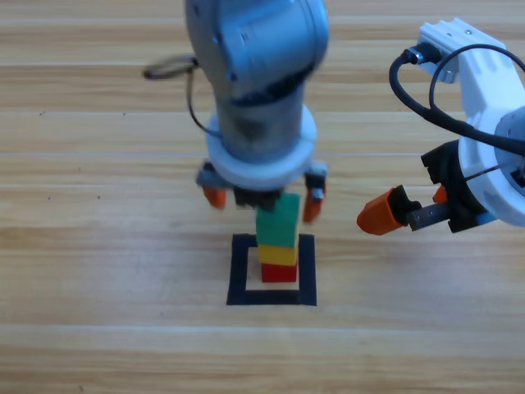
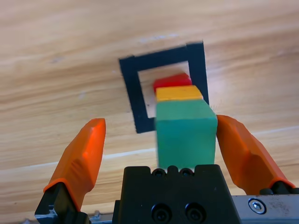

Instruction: Stack the blocks in the rectangular block: red at the bottom, yellow in the middle, green on top

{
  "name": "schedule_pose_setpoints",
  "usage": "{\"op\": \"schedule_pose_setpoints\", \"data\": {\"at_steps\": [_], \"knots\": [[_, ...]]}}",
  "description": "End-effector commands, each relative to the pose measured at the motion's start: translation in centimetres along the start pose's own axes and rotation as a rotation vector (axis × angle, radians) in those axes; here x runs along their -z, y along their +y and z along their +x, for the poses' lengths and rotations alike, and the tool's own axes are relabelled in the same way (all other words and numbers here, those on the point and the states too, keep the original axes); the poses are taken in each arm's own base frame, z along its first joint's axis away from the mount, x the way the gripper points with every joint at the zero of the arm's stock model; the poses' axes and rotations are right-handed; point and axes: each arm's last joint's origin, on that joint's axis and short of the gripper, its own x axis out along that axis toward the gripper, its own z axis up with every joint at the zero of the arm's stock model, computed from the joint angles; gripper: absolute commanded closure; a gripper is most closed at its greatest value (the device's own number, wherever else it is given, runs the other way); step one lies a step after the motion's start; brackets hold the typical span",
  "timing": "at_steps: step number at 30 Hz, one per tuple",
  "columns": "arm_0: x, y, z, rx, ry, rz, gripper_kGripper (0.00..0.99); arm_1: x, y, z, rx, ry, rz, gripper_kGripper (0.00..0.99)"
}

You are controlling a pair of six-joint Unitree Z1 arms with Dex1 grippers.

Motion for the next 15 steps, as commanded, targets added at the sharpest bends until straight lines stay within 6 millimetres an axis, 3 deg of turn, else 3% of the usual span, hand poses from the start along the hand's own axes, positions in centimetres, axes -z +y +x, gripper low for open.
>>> {"op": "schedule_pose_setpoints", "data": {"at_steps": [1,4,5,10,12,15], "knots": [[2.7,7.0,-13.3,0.129,-0.258,-0.1,0.002,0.5,-0.8,0.3,-0.018,0.023,0.005,0.0],[5.9,11.4,-15.7,0.133,-0.319,-0.131,0.0,0.6,-0.8,0.3,-0.018,0.025,-0.001,0.0],[8.0,13.5,-16.0,0.145,-0.352,-0.136,0.0,0.6,-0.8,0.3,-0.021,0.026,-0.003,0.0],[15.4,21.9,-14.3,0.216,-0.46,-0.135,0.0,0.6,-0.7,0.3,-0.034,0.031,-0.003,0.0],[17.4,23.8,-13.0,0.222,-0.485,-0.105,0.0,0.6,-0.7,0.4,-0.031,0.034,-0.003,0.0],[18.4,24.7,-11.8,0.226,-0.51,-0.062,0.0,0.6,-0.8,0.5,-0.025,0.036,-0.005,0.0]]}}
